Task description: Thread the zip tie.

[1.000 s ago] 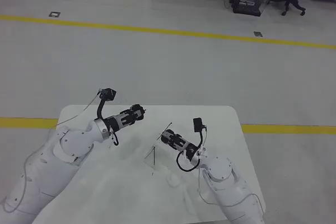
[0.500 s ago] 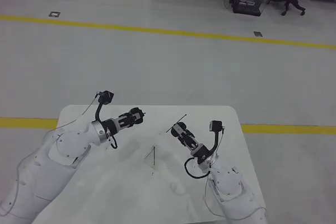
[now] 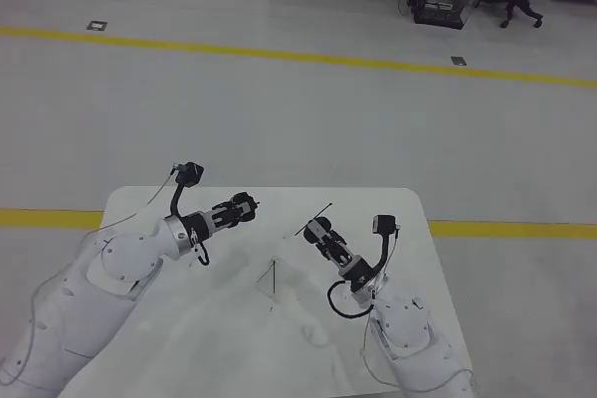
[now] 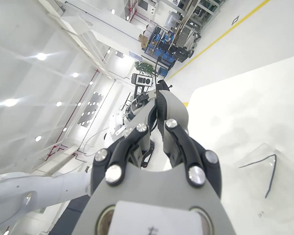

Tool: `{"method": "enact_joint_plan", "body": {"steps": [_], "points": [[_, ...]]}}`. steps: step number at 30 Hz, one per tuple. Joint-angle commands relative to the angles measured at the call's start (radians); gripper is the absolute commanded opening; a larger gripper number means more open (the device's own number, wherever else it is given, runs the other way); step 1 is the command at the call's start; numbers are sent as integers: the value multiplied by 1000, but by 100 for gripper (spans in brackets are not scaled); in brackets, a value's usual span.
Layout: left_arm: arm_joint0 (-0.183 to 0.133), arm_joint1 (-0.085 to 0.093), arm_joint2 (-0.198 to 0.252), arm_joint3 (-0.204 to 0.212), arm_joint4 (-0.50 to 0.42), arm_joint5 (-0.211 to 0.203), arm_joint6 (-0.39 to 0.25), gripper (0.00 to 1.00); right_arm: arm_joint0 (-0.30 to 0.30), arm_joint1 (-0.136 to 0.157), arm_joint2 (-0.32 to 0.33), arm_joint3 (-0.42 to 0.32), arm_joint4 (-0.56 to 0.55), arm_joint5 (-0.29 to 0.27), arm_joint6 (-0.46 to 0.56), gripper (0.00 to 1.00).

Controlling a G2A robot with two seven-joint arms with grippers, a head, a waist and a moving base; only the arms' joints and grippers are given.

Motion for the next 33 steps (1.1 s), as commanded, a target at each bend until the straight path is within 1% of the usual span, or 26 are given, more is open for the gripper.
{"method": "enact_joint_plan", "body": {"steps": [1,2,6,7,8,11,17,22,23,32,33], "points": [[0,0,0,0,0,0,0,0,0,0,0,1,-2,2,-2,0],[1,0,0,0,-1,1,4,0,1,0,2,0,-20,0,-7,0],[11,0,4,-6,1,-1,14,0,-5,-2,-3,-37,-115,0,-94,0],[13,1,5,-9,1,-1,12,0,-10,-2,-8,-39,-141,0,-116,0],[16,1,5,-13,2,0,9,0,-12,-1,-15,-44,-190,0,-144,0],[21,3,5,-20,3,5,6,0,-20,0,-45,-50,-229,0,-221,0],[29,4,6,-26,1,16,5,0,-13,18,-109,-61,-364,0,-381,0],[30,7,5,-30,16,30,-1,0,4,44,-166,-53,-471,0,-508,0],[29,8,5,-34,27,26,0,0,4,44,-166,-53,-471,0,-508,0],[29,8,5,-34,27,26,0,0,4,44,-166,-53,-471,0,-508,0],[33,8,7,-32,25,27,9,0,5,44,-163,-50,-476,5,-513,0]]}}
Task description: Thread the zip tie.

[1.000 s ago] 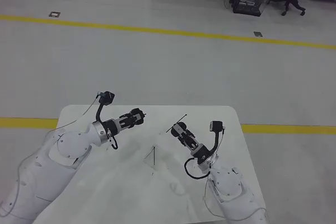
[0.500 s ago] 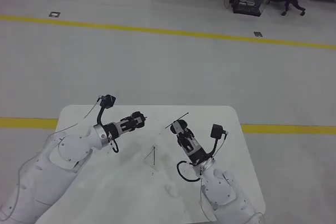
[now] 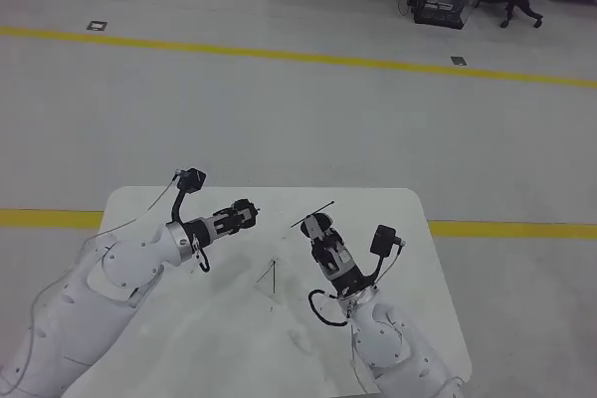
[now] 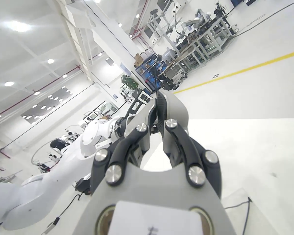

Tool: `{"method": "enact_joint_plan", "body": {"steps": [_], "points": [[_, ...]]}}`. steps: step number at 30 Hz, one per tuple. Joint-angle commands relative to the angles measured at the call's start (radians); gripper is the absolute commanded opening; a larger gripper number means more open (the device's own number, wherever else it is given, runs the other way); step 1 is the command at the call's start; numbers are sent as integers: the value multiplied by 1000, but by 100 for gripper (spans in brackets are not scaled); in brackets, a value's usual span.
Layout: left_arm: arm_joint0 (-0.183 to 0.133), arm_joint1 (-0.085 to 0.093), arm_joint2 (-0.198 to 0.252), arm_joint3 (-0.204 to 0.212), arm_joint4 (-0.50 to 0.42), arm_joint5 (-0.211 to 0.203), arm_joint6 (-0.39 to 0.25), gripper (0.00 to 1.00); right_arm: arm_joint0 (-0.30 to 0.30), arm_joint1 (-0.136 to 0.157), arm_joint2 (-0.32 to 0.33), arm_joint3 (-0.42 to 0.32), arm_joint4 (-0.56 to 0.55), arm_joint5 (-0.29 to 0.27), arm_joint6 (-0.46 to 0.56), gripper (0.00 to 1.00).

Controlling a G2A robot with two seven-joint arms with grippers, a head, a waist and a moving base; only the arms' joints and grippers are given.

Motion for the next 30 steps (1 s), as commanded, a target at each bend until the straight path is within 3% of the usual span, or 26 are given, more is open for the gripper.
{"method": "enact_joint_plan", "body": {"steps": [1,7,13,21,30], "points": [[6,-1,3,4,-5,4,13,0,1,-1,4,9,-29,10,-13,0],[16,0,-7,9,-63,17,4,0,12,-7,-25,69,-202,-1,-143,0],[26,6,-13,-8,-70,6,-36,0,44,-8,-71,131,-284,-1,-262,0],[28,8,-2,-18,-53,7,-47,0,121,-11,-146,217,-350,-1,-362,0],[29,8,-1,-18,-51,8,-42,0,125,-11,-149,221,-352,-1,-368,0]]}}
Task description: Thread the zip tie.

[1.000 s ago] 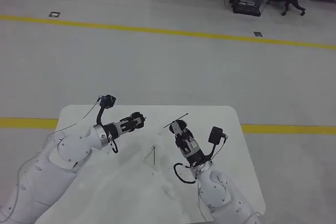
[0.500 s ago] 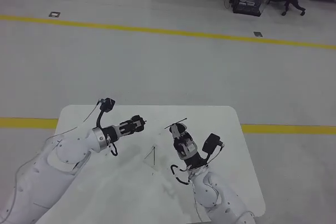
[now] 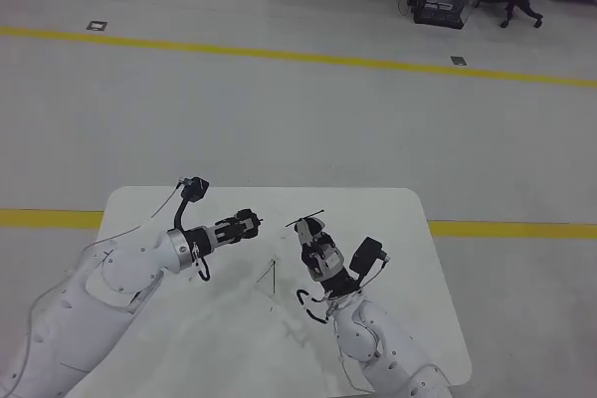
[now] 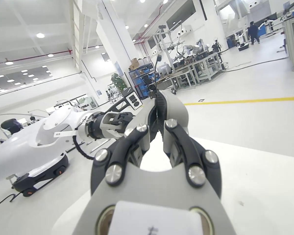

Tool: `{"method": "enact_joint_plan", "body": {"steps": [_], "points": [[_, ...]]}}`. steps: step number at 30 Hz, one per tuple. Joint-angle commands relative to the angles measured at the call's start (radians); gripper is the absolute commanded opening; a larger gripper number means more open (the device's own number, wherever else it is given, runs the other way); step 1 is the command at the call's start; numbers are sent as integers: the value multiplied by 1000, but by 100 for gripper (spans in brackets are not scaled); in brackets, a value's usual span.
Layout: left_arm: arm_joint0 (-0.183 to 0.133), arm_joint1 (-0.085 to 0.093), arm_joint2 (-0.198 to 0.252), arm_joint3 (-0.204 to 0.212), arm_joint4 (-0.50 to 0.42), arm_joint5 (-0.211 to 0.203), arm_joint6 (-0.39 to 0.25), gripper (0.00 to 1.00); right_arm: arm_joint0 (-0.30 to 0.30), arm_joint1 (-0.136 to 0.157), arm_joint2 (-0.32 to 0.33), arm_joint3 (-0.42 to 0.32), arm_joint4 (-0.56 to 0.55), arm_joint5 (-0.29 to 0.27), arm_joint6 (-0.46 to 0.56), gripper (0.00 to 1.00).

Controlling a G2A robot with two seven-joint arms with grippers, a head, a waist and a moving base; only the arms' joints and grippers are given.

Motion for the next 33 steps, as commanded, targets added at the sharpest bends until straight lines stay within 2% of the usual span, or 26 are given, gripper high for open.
{"method": "enact_joint_plan", "body": {"steps": [1,5,14,17,23,25,33], "points": [[5,-1,4,0,-7,-2,13,0,0,0,0,0,0,0,0,0],[5,-2,8,5,-30,-6,9,0,6,-5,-7,13,-55,0,-3,0],[0,1,2,13,-67,-8,-11,0,56,-31,-40,115,-108,0,-59,0],[0,3,0,10,-58,-9,-9,0,68,-37,-55,129,-112,0,-92,0],[1,3,1,9,-55,-9,-5,0,68,-37,-55,129,-112,0,-92,0],[3,3,14,1,3,-15,21,0,67,-38,-54,126,-112,6,-83,0],[5,4,32,-12,99,-37,74,0,85,-53,-50,154,-142,22,-87,0]]}}
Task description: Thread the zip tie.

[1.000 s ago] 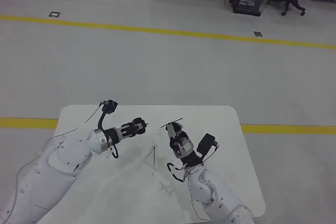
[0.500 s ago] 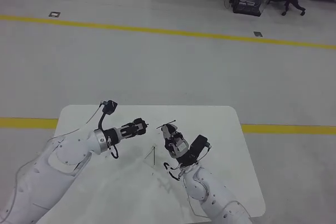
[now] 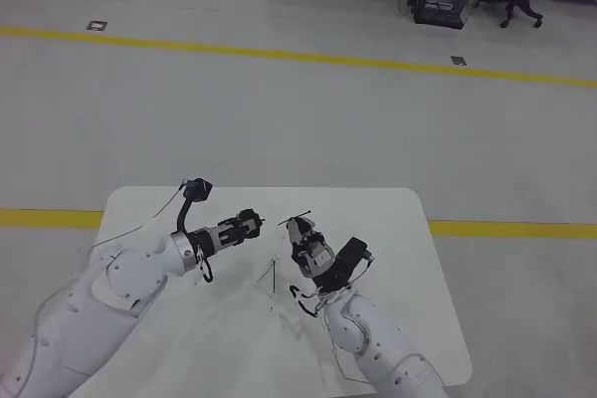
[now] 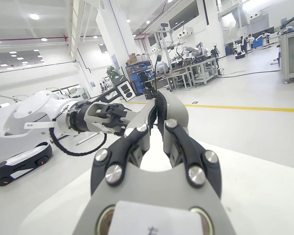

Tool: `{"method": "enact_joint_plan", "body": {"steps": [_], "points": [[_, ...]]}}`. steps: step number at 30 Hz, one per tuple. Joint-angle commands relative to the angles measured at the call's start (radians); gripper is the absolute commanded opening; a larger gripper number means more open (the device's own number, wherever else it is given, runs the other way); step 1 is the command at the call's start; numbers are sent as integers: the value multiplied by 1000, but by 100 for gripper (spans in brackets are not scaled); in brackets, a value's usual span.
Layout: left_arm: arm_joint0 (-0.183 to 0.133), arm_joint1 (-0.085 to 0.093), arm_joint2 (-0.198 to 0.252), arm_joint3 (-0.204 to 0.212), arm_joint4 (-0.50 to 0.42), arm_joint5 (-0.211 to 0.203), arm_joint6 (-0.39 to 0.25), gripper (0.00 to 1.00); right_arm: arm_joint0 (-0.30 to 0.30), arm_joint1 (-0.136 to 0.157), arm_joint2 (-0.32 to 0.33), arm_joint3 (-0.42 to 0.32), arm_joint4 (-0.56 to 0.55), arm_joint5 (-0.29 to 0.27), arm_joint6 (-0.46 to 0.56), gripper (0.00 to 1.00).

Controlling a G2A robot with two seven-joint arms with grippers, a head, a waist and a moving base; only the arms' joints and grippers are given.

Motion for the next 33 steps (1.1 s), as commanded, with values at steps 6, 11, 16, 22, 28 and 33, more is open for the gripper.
{"method": "enact_joint_plan", "body": {"steps": [6,11,16,22,28,33], "points": [[2,1,3,-6,41,-8,16,0,6,-7,-3,15,-4,1,-7,0],[4,1,5,-7,50,-7,30,0,6,-7,-3,15,-4,1,-7,0],[4,2,11,-11,90,-7,48,0,8,-11,2,8,-22,17,19,0],[8,3,13,-20,113,-5,51,0,24,-23,-1,35,-44,14,5,0],[9,4,13,-22,119,-8,46,0,47,-38,-16,75,-40,2,-31,0],[9,4,13,-22,119,-8,46,0,47,-38,-16,75,-40,2,-31,0]]}}
